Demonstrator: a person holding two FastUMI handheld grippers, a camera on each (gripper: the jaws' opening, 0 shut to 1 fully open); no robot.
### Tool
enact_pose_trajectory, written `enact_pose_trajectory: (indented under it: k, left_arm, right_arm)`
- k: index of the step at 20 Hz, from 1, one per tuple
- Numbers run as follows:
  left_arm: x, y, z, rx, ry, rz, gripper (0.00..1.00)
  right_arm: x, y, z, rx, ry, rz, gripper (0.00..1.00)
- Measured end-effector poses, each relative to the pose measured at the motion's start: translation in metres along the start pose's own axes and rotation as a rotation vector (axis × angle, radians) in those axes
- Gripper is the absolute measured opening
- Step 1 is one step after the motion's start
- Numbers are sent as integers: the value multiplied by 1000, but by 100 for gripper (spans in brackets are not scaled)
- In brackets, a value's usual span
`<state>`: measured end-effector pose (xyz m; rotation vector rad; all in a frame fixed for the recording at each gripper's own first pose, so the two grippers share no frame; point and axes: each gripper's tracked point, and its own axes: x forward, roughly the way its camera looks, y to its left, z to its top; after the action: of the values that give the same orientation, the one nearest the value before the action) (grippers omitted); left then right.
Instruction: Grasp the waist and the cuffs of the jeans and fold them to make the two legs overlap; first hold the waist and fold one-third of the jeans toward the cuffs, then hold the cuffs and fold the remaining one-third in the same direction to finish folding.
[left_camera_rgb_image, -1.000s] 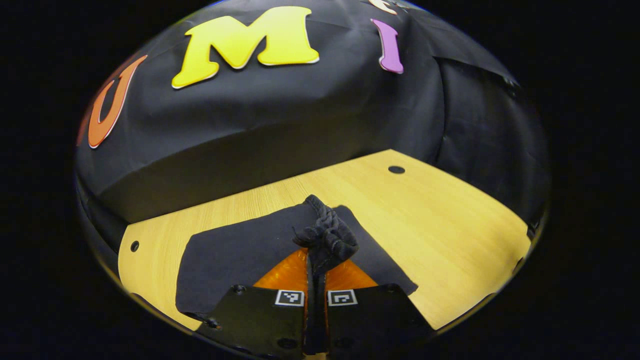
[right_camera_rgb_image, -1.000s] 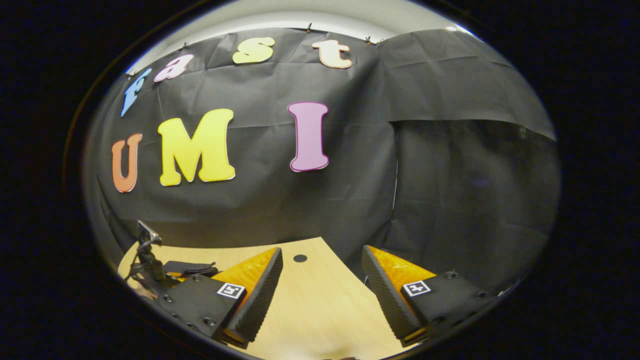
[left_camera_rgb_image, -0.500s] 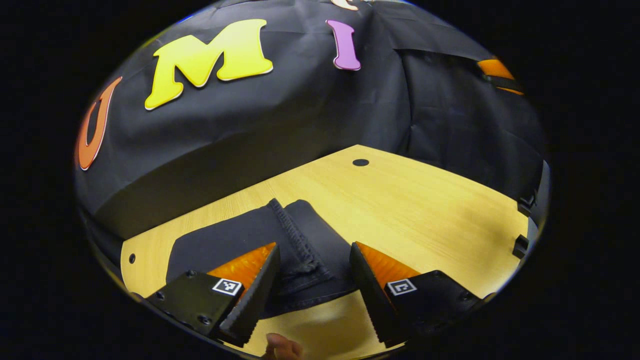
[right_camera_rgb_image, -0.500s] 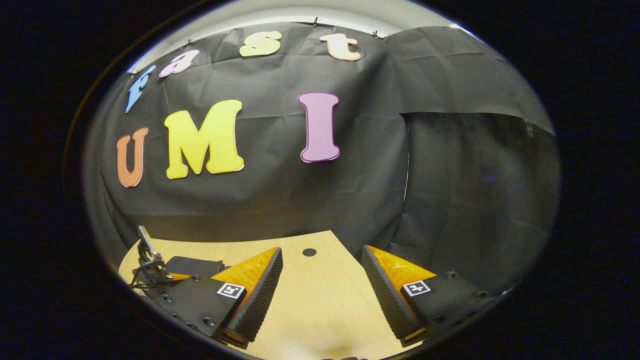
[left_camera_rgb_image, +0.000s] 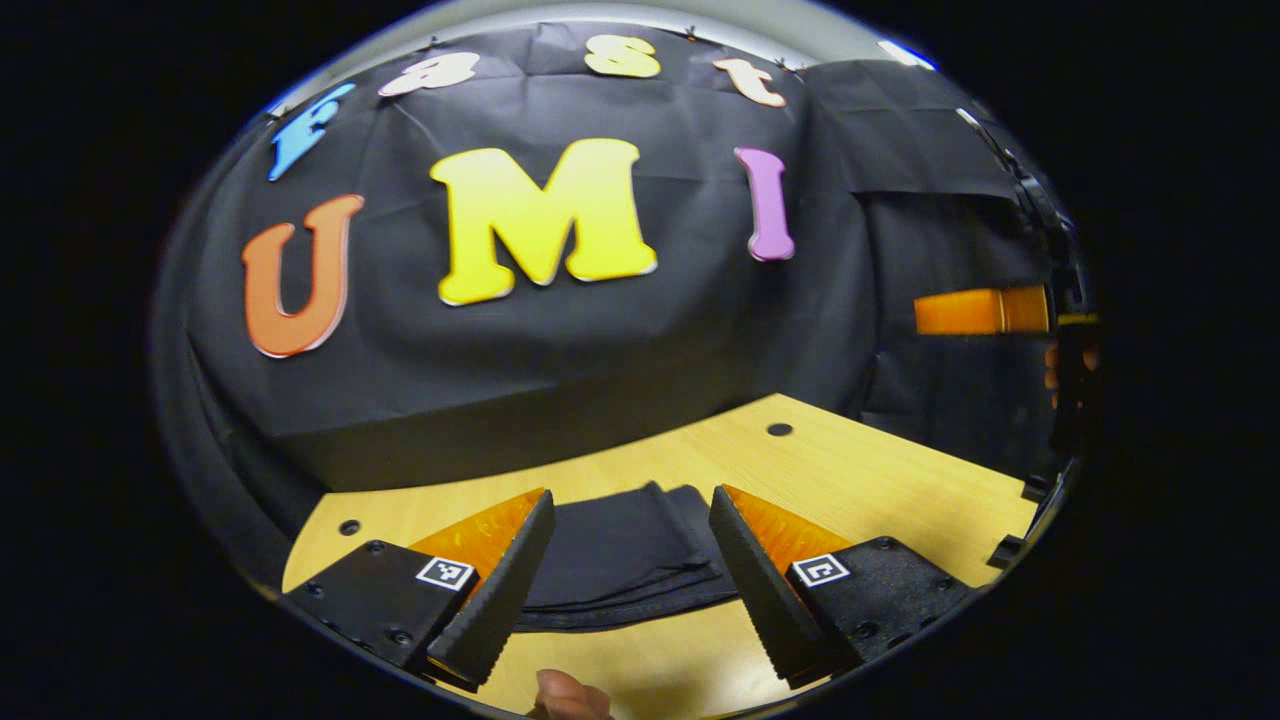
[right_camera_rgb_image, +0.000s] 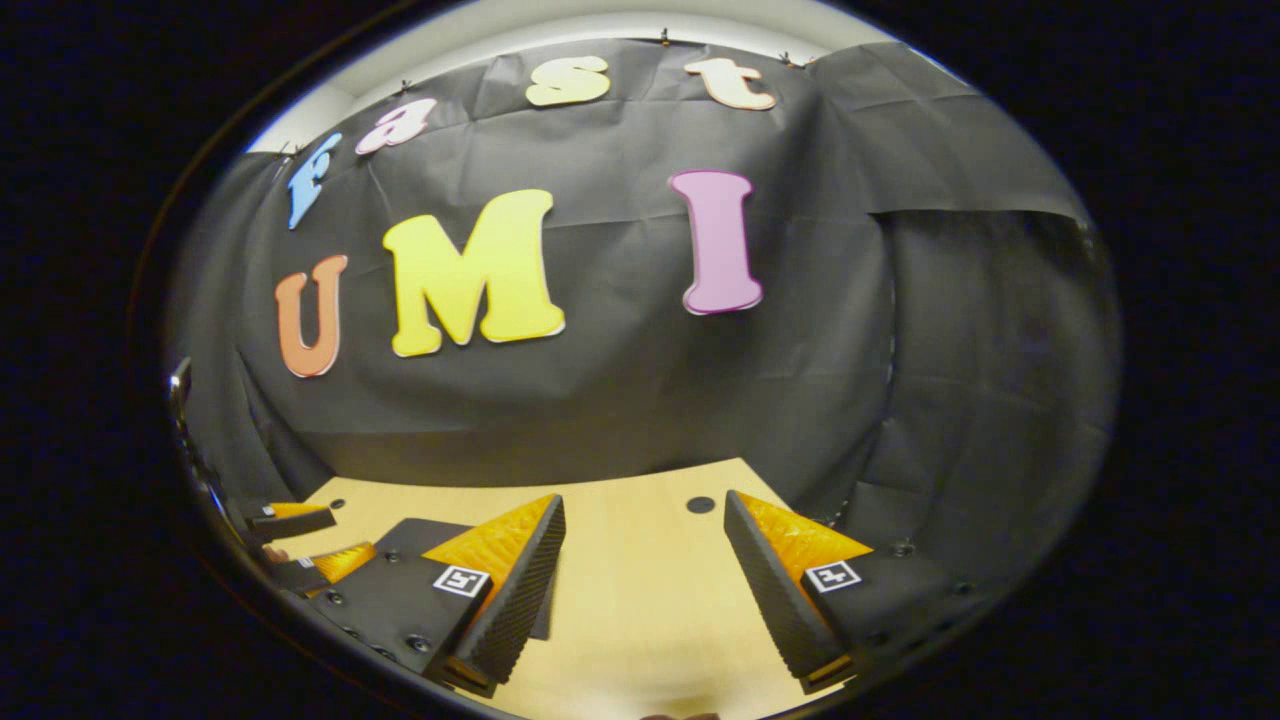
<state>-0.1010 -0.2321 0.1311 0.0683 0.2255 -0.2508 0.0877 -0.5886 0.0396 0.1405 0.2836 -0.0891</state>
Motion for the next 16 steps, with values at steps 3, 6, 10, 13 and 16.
enact_pose_trajectory:
  k: [3,6,10,13,16]
  left_arm:
    - [-28,48,25,-71,-57,122,99]
    - [-48,79,43,-89,-110,221,99]
    - [-66,94,52,-111,-142,270,99]
    - [-70,95,49,-115,-143,279,99]
    - [-72,96,47,-116,-140,280,99]
  right_arm:
    - [11,44,-3,-10,-21,77,98]
    - [16,85,-7,-15,-26,137,98]
    - [12,120,-4,-31,-89,144,93]
    - [8,145,-9,-66,-113,187,93]
    - [4,153,-13,-85,-106,211,94]
